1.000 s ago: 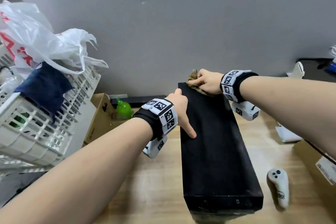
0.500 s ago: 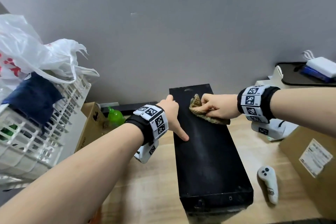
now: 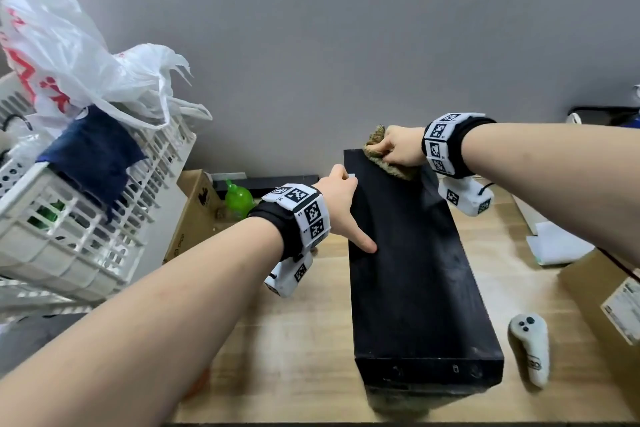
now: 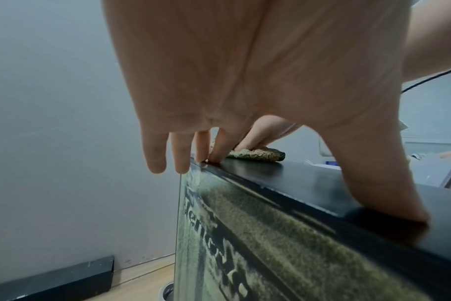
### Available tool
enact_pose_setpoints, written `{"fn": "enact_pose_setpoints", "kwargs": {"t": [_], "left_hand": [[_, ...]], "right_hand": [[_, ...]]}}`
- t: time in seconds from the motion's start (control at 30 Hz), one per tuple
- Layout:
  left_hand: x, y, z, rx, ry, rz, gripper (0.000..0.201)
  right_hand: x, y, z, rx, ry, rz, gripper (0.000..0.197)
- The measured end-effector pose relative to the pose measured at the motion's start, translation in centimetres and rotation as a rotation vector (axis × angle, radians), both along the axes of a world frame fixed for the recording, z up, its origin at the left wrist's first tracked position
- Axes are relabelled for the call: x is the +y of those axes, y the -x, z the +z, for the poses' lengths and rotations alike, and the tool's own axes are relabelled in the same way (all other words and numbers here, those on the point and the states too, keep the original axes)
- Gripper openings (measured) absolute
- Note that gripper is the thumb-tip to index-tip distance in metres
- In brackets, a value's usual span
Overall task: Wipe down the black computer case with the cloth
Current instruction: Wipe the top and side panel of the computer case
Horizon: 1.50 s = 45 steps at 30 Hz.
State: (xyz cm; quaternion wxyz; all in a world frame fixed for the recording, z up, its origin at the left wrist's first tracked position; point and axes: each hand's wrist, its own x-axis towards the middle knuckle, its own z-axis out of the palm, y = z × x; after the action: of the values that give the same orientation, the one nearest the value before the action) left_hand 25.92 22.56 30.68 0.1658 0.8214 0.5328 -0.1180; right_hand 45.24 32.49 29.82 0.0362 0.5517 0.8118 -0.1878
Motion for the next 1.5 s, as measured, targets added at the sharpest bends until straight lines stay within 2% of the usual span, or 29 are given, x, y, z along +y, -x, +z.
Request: {"fn": "enact_pose_setpoints", "kwargs": {"t": [0.1, 0.3, 0.53, 0.63, 0.8, 0.9, 1.03, 1.17, 1.23, 1.37, 1.5], "left_hand": [[0.0, -0.1, 0.3, 0.025, -0.006, -0.014, 0.122], [0.0, -0.1, 0.3, 0.062, -0.003, -0.017, 0.114], [0.1, -0.4, 0.6, 0.097, -0.016, -0.010, 0.110], [0.0, -0.8, 0.8, 0.110, -0.016, 0.000, 0.114], [-0.5, -1.0, 1.2, 0.099, 0.001, 0.020, 0.116], [-0.9, -0.7, 1.2, 0.034, 0.010, 0.062, 0.111], [-1.8, 0.2, -0.1, -0.127, -0.004, 0.173, 0.108], [-2.3, 1.4, -1.6, -0.250, -0.016, 0.178, 0.116], [-2.5, 1.5, -1.7, -0.254, -0.014, 0.119, 0.119], [-2.3, 1.1, -0.7, -0.150, -0.025, 0.015, 0.104], [-1.9, 0.5, -0.3, -0.046, -0.033, -0.018, 0.101]], "right_hand": [[-0.7, -0.8, -0.1, 0.029, -0.022, 0.005, 0.042], [-2.9, -2.7, 0.5, -0.084, 0.034, -0.020, 0.048], [-2.1, 0.2, 1.7, -0.186, 0.004, -0.053, 0.051], [-2.0, 0.4, 2.1, -0.174, 0.009, -0.095, 0.053], [-1.5, 0.8, 1.0, -0.079, 0.037, -0.121, 0.035], [-1.0, 2.3, 1.0, -0.048, 0.016, -0.088, 0.013], [-0.2, 5.0, 0.5, -0.028, -0.044, 0.014, 0.020], [-0.1, 7.3, 0.7, -0.005, -0.054, -0.041, 0.023], [-0.8, 6.8, 1.3, -0.024, -0.090, -0.090, 0.020], [-1.5, 4.5, 1.8, -0.235, -0.070, -0.091, 0.039], [-2.6, -0.3, 2.2, -0.251, -0.021, -0.210, 0.039]]}}
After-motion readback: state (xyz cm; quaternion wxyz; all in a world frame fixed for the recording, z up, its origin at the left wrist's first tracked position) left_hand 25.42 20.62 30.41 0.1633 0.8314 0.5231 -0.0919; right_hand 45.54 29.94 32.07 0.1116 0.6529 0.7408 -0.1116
